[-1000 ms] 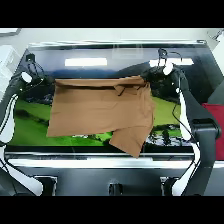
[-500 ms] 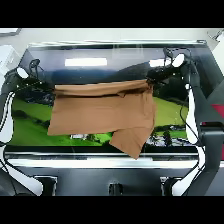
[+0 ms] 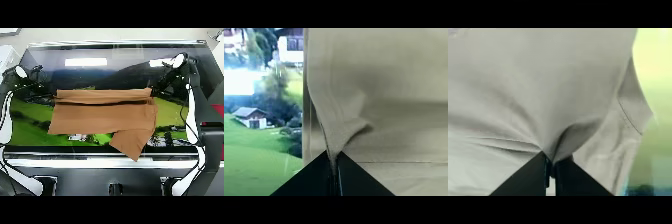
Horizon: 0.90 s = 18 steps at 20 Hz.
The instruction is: Fold the clothes and pants, and hang the long-sleeved shirts on hangers.
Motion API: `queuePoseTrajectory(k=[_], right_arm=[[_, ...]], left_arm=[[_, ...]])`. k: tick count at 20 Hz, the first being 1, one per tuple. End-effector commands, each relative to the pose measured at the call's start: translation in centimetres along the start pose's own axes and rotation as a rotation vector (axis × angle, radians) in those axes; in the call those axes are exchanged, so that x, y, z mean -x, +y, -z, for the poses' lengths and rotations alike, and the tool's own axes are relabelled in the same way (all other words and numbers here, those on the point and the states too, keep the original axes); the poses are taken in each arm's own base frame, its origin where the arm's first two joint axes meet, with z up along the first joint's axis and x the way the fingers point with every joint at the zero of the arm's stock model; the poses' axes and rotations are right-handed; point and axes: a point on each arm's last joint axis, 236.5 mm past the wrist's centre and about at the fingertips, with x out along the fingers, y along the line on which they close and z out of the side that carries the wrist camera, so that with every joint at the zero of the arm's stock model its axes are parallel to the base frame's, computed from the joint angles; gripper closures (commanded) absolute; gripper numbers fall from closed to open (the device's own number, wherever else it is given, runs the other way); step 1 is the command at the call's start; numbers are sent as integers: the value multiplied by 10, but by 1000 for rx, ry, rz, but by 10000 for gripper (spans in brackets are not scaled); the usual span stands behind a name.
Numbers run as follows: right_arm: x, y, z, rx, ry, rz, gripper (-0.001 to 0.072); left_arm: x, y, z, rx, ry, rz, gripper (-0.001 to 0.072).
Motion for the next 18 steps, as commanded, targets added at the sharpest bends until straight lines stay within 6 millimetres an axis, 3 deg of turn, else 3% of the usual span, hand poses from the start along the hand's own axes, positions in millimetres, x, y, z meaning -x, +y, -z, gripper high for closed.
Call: queuePoseTrajectory(k=[1,8,9,10,11,12,14,16,18], right_arm=[[-21,-17,11,-27,85,53,678],[-57,-25,3,-52,111,59,667],[-59,-25,3,-53,111,59,585],[-60,-26,2,-53,111,59,454],[-59,-25,1,-52,107,57,330],[-58,-25,1,-40,104,56,272],[-44,-25,-6,14,60,34,230],[-7,-29,-23,54,-49,-19,228],[30,-53,-28,90,-118,-28,228]], left_arm=[[-2,7,5,-3,26,-25,693],[-26,-1,19,-13,104,-13,689],[-29,-1,20,-5,110,-13,643],[-30,-1,20,4,110,-14,501],[-29,0,19,16,104,-15,314],[-26,2,18,24,102,-20,170],[-12,10,14,49,79,-42,148],[16,22,9,65,41,-63,148],[46,32,12,103,9,-71,148]])
